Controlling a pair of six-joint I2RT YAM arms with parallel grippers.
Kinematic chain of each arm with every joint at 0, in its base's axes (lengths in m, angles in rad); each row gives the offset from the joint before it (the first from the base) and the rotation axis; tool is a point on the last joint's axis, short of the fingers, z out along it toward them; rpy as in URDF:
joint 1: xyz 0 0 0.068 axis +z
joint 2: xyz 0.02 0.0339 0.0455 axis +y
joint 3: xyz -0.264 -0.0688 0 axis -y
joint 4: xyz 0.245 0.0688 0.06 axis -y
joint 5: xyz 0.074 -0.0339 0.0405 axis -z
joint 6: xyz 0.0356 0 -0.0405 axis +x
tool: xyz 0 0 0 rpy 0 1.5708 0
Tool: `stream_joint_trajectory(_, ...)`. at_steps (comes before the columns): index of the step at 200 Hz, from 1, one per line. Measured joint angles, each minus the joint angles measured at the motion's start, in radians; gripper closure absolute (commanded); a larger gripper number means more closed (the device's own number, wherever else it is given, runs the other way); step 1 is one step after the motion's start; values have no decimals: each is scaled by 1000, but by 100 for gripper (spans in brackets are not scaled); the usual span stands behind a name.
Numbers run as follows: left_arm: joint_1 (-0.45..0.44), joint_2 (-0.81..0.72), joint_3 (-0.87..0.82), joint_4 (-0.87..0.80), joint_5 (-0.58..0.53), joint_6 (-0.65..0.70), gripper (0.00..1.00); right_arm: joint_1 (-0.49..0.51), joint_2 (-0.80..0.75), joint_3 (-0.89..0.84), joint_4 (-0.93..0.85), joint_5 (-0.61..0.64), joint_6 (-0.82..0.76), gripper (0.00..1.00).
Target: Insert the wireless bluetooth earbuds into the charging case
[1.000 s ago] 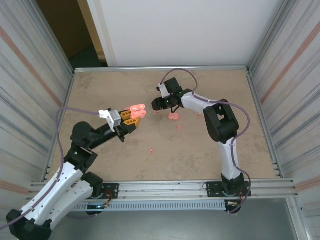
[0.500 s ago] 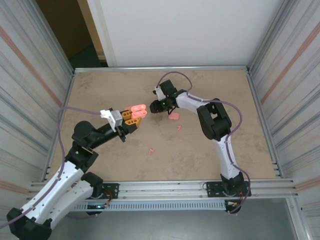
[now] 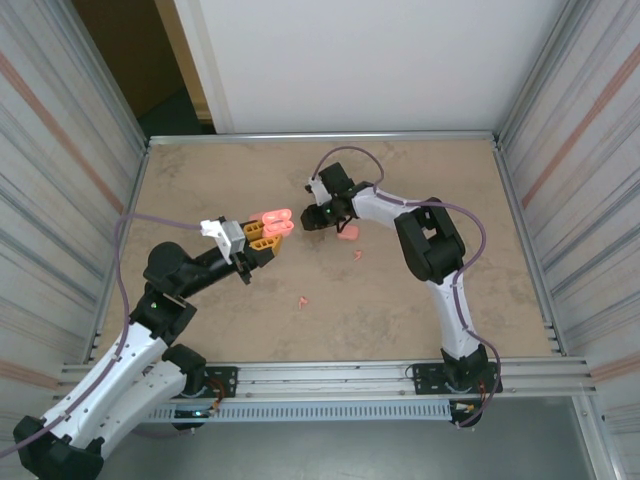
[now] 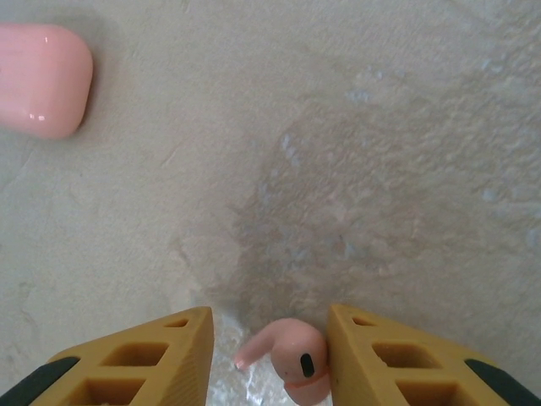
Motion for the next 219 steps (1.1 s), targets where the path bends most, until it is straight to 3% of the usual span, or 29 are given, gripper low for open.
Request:
stream_joint_trajectory(40,0,0,0,0,0,0,100,3,-14,-23,1,15,-13,67)
stream_joint_trajectory(120,0,0,0,-8,0,1,100,4,-16,-27,0,42,-27,84)
stream_joint_trajectory(172,0,0,0,-15,-8,3,100,5,-68,-88,9,45,-34,85)
stream_joint_trajectory(219,0,1,-19,-9,-26,-2,100,12,-211,-199,65,58,-50,85)
